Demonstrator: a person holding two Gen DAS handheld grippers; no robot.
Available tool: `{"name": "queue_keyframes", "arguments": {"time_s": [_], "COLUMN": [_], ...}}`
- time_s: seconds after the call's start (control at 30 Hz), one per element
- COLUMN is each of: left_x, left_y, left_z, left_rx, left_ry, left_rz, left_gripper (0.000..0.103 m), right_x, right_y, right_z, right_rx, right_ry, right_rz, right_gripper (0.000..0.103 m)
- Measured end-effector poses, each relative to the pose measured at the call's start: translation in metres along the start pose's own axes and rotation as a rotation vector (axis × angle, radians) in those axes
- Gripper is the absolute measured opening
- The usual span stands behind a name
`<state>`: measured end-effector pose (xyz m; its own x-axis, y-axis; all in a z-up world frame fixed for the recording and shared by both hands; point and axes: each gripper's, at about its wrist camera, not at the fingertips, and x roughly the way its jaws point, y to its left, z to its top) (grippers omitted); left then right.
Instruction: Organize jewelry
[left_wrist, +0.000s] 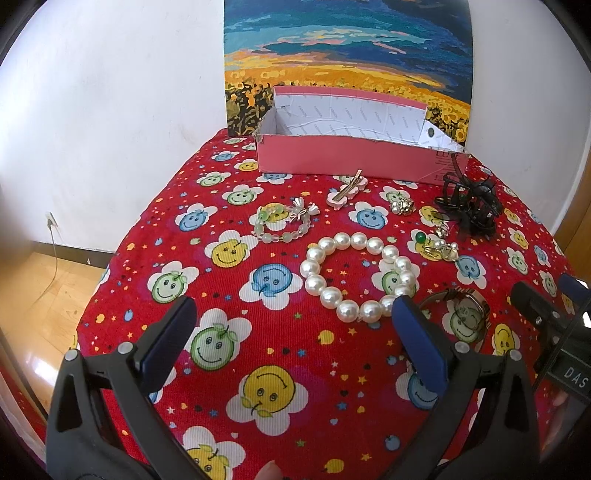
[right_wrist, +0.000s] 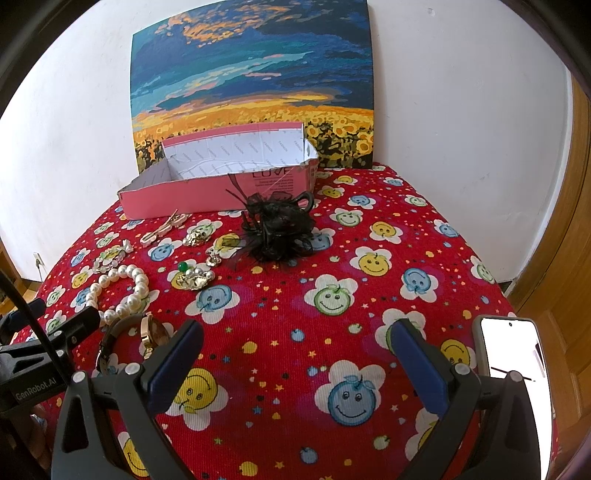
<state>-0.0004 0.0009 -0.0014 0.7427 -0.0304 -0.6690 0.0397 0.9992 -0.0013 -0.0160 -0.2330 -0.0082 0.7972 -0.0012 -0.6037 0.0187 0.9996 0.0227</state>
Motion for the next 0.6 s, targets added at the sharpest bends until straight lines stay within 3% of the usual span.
{"name": "queue_keyframes", "arguments": {"time_s": [0.6], "left_x": [0.0005], "left_y": [0.0004], "left_z": [-0.0001], "left_rx": [-0.003], "left_ry": [0.001], "left_rz": [-0.004], "left_gripper": [0.099], "right_x": [-0.0001], "right_y": [-0.0001], "right_z": [-0.0006], "right_rx": [-0.001], "right_ry": [0.001], "right_rz": [-0.001], "right_gripper": [0.103]}}
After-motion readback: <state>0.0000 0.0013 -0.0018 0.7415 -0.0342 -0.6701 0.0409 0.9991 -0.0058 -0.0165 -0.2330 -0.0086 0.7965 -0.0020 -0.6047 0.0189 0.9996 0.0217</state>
